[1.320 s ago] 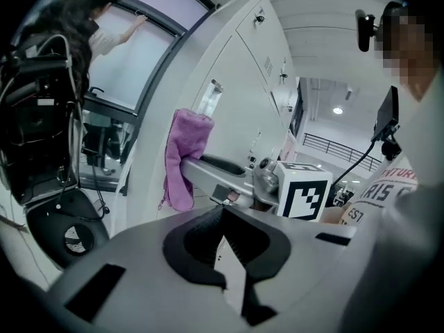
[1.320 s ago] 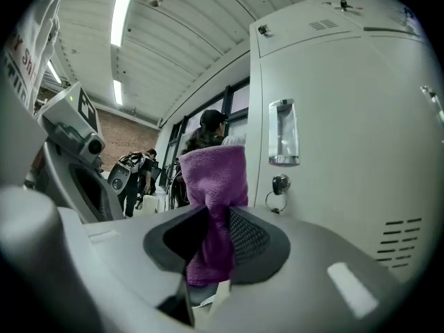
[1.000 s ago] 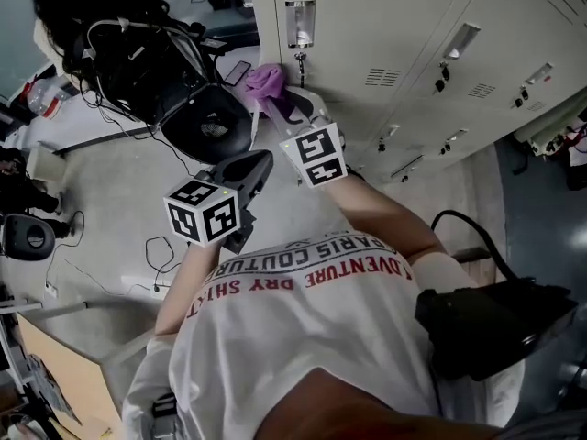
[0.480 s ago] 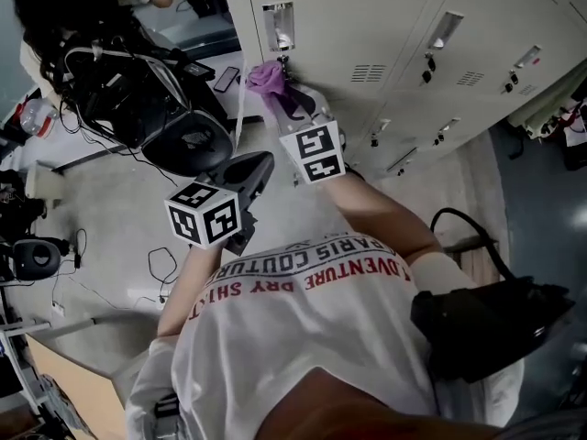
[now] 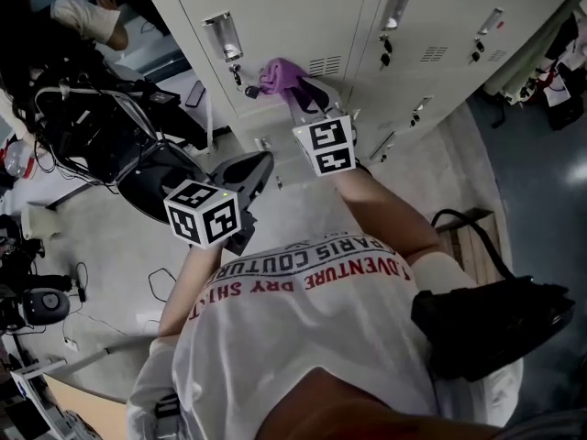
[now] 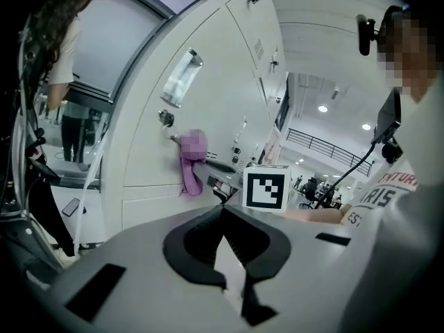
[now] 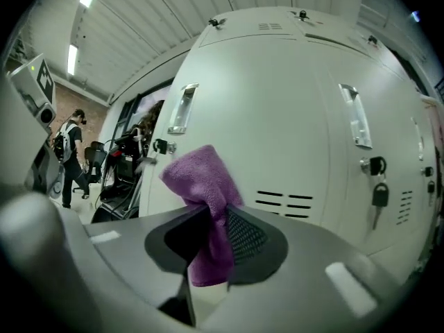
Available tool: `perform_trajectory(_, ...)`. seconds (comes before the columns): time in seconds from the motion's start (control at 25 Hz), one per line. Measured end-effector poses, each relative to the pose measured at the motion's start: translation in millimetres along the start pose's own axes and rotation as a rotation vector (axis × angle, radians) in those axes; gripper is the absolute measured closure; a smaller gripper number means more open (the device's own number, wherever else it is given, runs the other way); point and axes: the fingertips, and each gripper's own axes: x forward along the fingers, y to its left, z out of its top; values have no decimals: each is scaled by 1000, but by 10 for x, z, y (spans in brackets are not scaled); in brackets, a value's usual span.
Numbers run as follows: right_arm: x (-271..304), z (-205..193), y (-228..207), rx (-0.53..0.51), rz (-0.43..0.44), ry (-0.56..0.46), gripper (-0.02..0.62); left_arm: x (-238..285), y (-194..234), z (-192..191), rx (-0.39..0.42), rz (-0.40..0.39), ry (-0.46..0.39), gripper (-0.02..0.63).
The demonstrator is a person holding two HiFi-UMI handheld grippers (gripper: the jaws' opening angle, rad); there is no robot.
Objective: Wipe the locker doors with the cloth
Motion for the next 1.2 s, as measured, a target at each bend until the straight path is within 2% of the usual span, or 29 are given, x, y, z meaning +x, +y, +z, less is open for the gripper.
perform_trajectory(0.24,-225,-127,-677,61,-115,11,518,202,-183,13,21,-45,25,604)
perform_trajectory(0.44,-370,-269,-1171,128,-198,29,519,336,-286,47,26,-47,31,604)
perform_trajectory(0.56,-421,-335,-1270,163,-197,44,520,349,-349,35,27,-38,37,604)
perform_trajectory(0.72,-554,-221,-1204,155,-127,25,526,306,-453,37,28,-11,24,604)
perform_trajectory(1.04,-1454,-4,-484,197,237,0,528,42,-744,-251,-13,53,-94,604)
perform_trajectory(1.2,-2123,-8,-130,232,343,8,529,-95,-1033,-500,5,49,-93,604)
